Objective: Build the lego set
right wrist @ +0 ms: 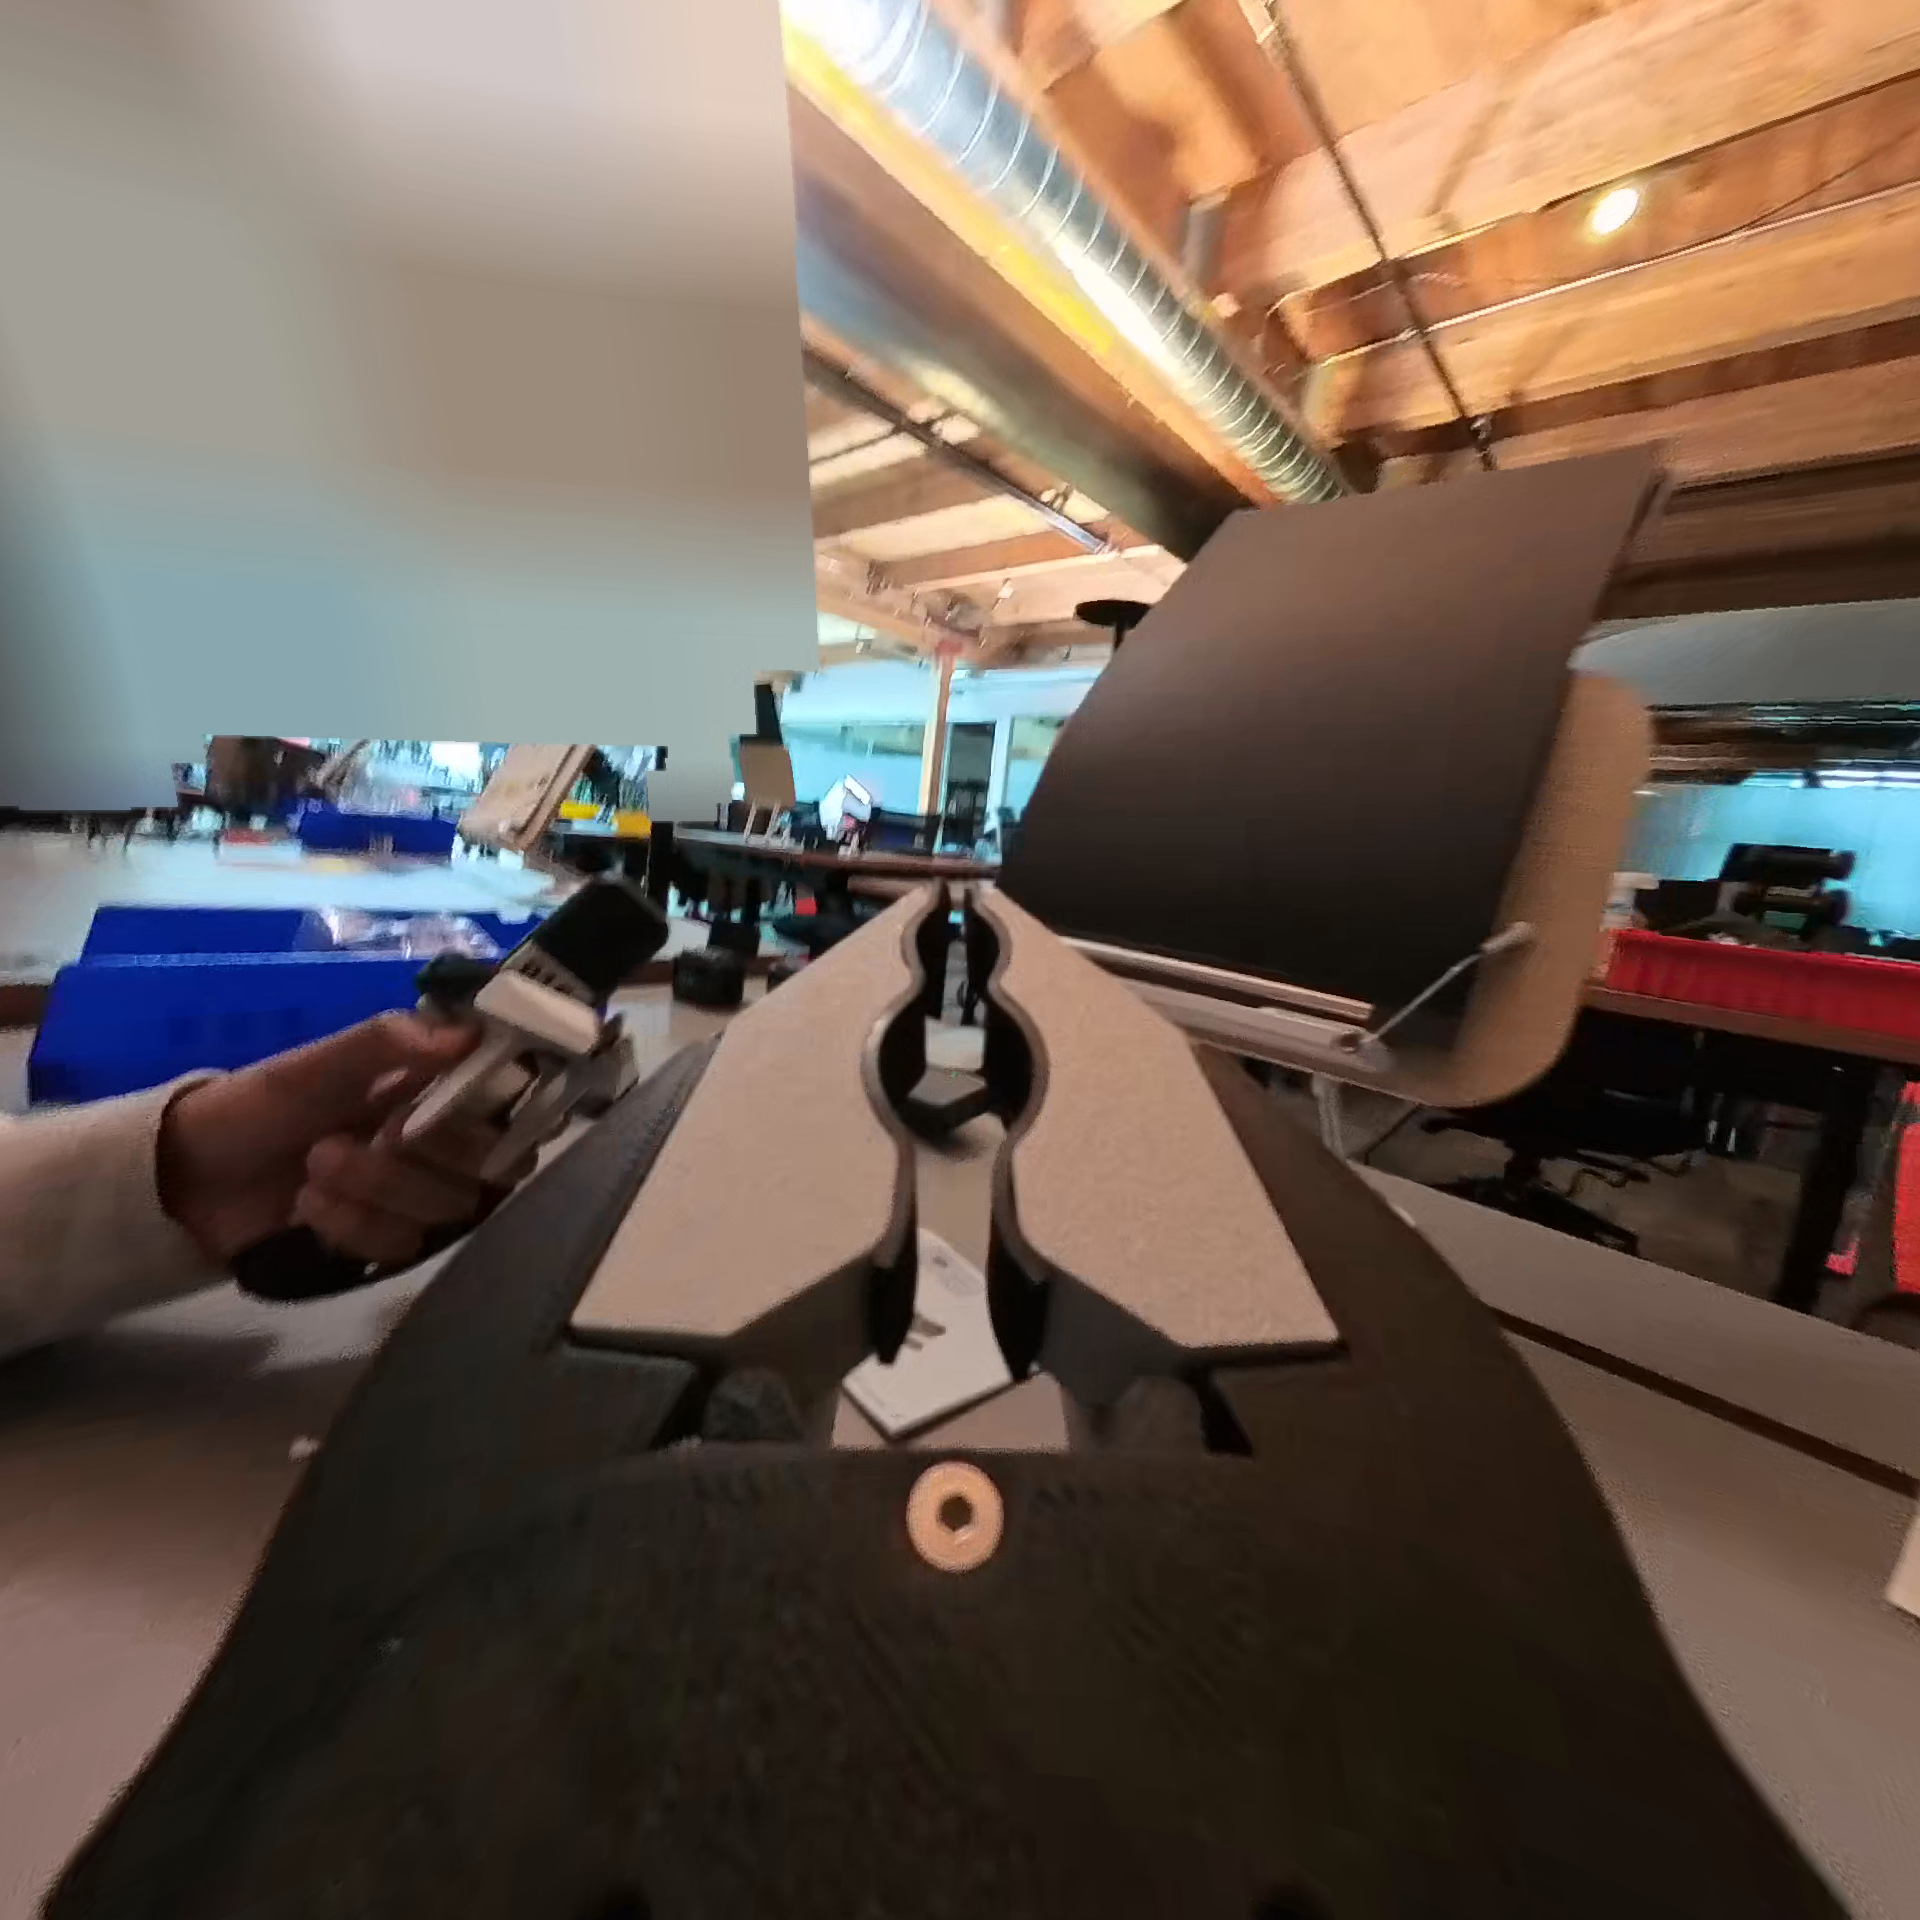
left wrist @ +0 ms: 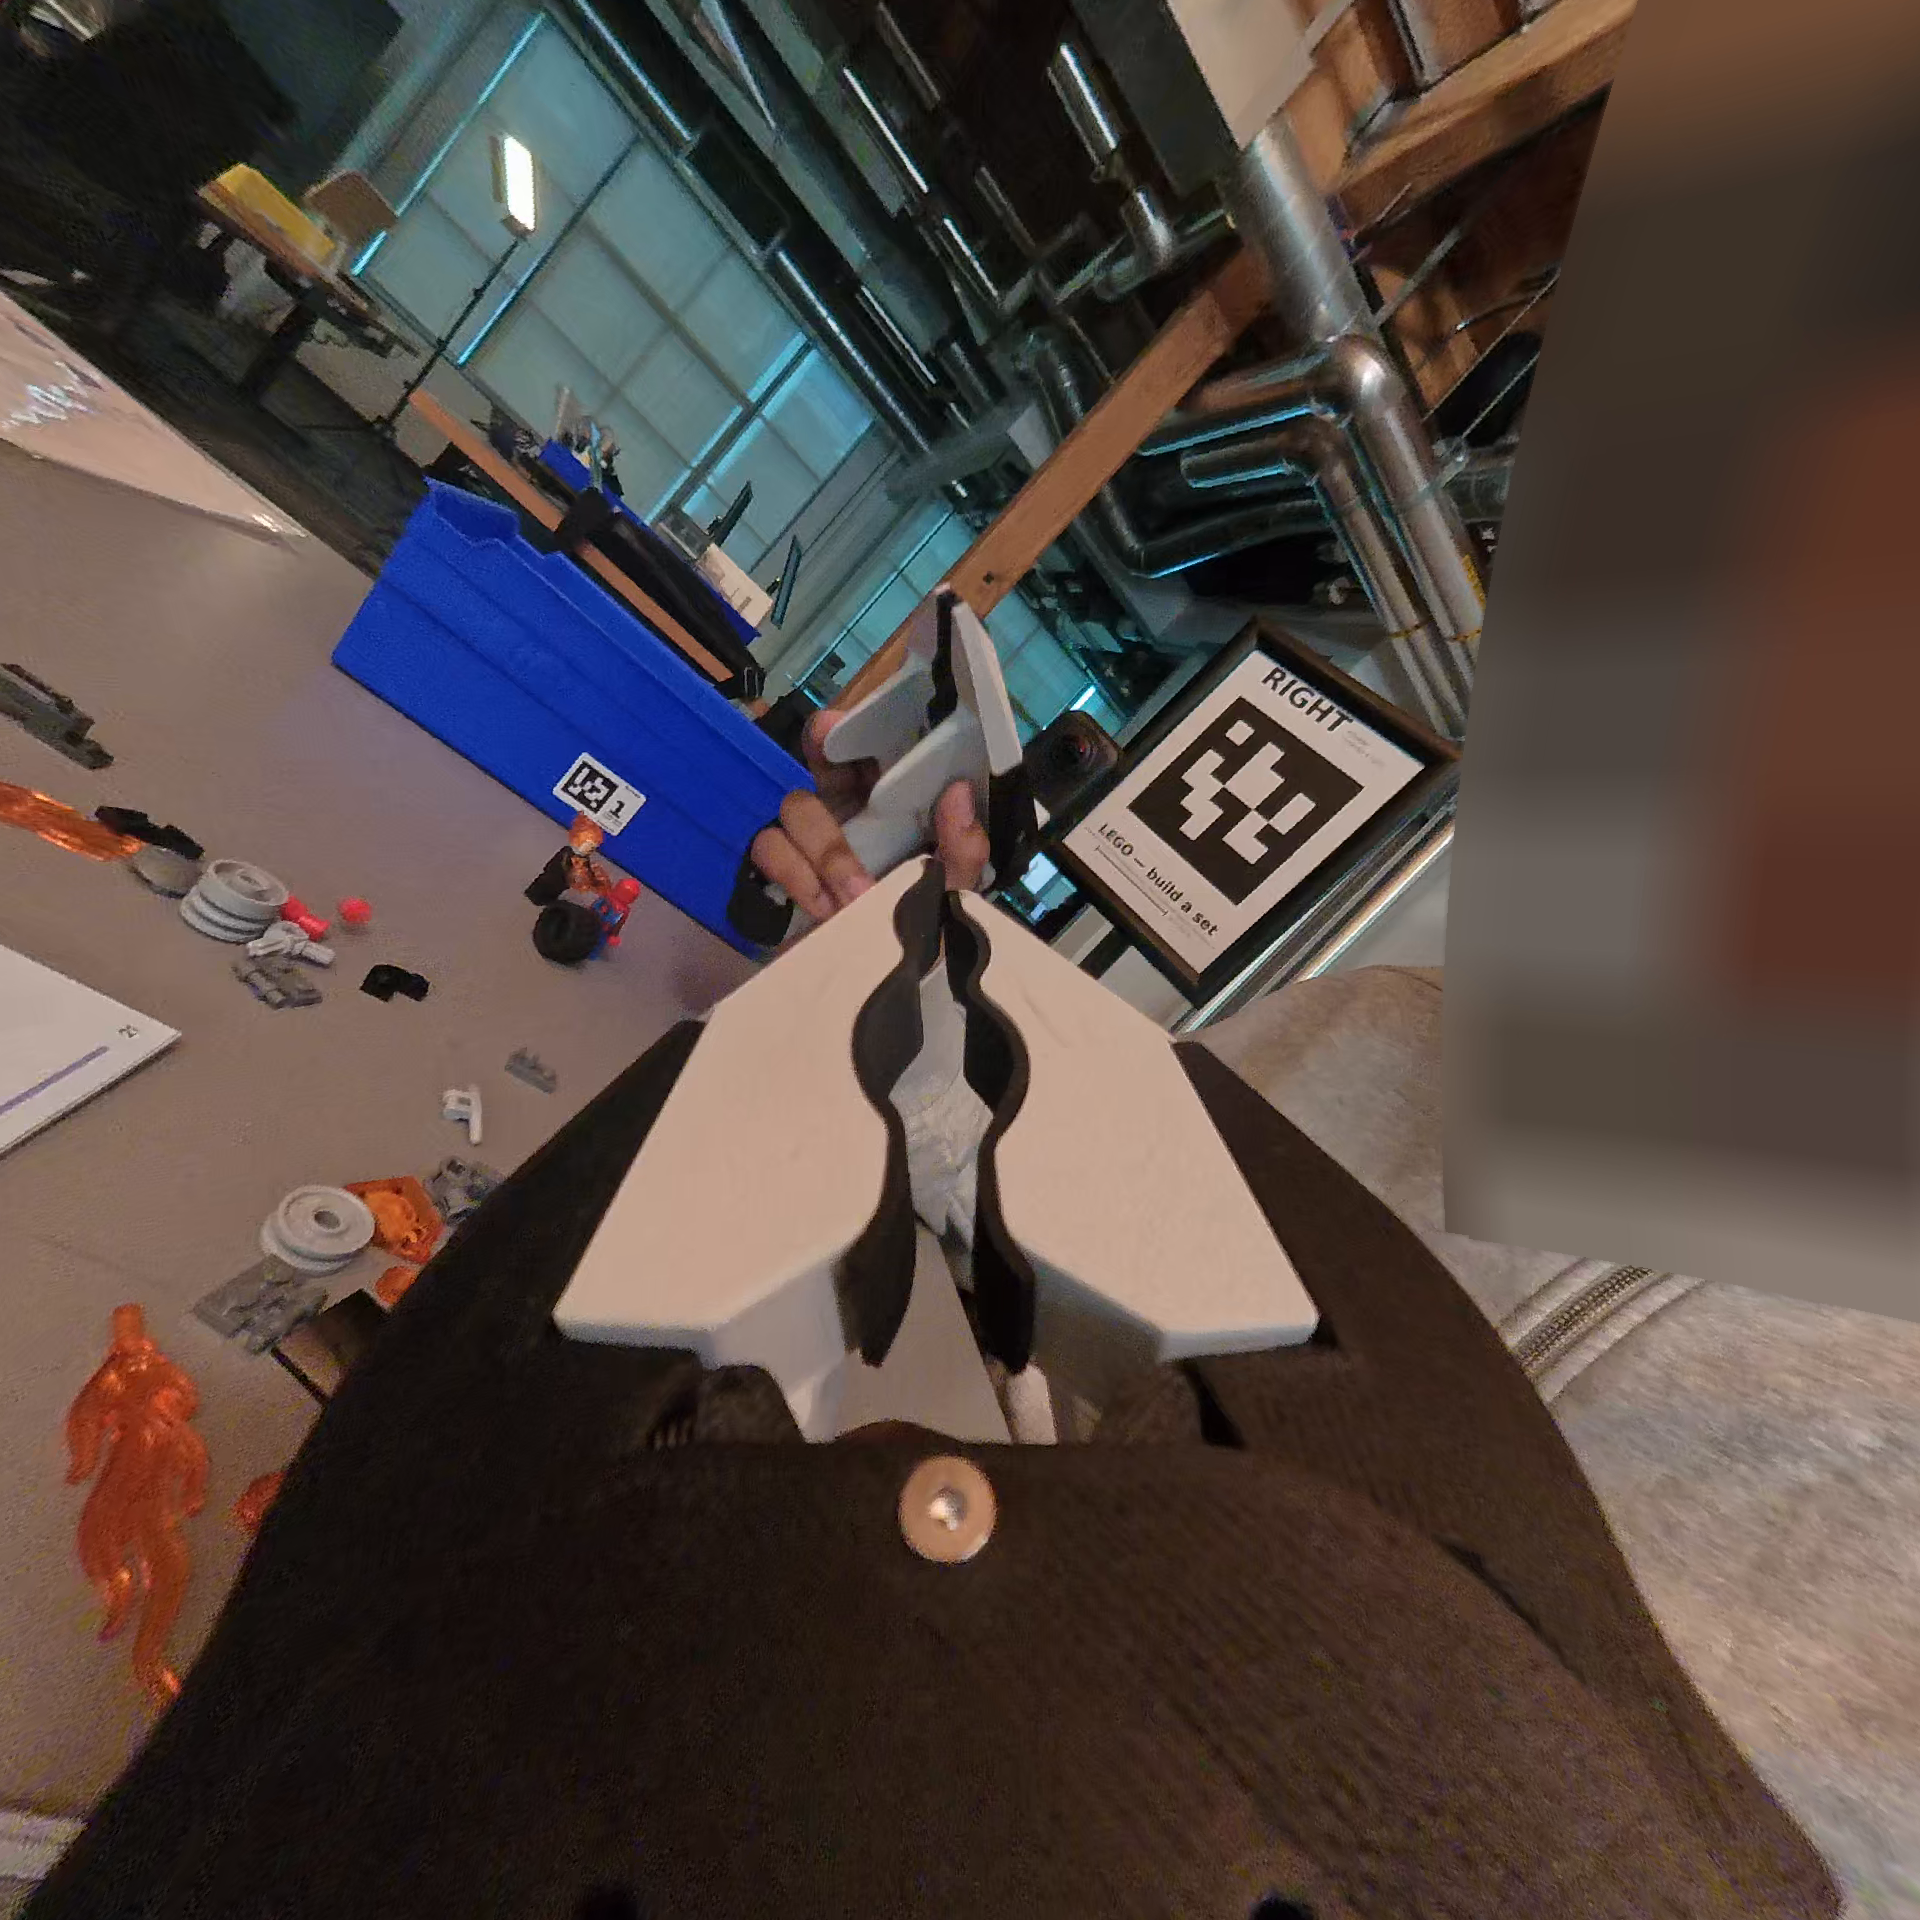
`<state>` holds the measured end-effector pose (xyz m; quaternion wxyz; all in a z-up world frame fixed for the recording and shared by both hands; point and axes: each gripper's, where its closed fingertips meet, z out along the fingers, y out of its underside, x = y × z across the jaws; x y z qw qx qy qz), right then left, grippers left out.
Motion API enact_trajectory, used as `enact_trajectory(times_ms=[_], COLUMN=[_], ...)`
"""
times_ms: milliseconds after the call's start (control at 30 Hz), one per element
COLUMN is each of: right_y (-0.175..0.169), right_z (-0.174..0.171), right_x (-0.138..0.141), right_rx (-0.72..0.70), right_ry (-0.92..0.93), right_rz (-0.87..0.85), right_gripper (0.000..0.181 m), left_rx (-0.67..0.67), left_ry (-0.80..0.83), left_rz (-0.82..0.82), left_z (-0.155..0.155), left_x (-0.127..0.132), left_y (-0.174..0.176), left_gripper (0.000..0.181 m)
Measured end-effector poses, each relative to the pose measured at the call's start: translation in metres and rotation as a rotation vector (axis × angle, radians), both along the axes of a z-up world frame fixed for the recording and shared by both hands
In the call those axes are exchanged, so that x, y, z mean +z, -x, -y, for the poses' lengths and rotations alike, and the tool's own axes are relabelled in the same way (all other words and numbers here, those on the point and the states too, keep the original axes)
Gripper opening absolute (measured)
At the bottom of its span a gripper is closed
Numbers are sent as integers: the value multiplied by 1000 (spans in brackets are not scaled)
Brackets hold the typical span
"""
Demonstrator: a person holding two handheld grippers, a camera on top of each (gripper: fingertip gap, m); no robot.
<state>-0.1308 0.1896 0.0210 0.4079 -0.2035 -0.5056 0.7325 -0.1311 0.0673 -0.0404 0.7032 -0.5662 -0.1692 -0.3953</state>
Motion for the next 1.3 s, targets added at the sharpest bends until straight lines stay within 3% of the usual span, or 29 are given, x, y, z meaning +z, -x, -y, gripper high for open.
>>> enact_trajectory(times_ms=[33, 200, 400, 600, 767, 900, 1033, 1300], right_y=[-1, -1, 1, 3, 1, 0, -3, -2], right_z=[-10, -43, -41, -38, -43, -50, -57, -61], right_x=[3, 7, 6, 7, 9, 10, 11, 12], right_rx=[-9, -75, -75, -62, -48, -41, -32, 5], right_ry=[33, 89, 98, 119, 161, 199, 236, 283], right_rz=[-9, -29, -27, -18, -9, -6, 1, 24], right_gripper=[0, 0, 0, 0, 0, 0, 0, 0], left_rx=[0, 5, 96, 220, 298, 224, 82, 91], left_ry=[13, 101, 271, 536, 771, 928, 1046, 1108], left_rz=[-7, -60, -165, -328, -545, -531, -448, -472], left_z=[-1, -11, -18, -38, -70, -104, -128, -135], left_x=[-2, -15, -39, -65, -72, -97, -128, -149], left_y=[-1, -5, 4, 33, 87, 127, 134, 141], left_gripper=[0, 0, 0, 29, 25, 20, 19, 10])
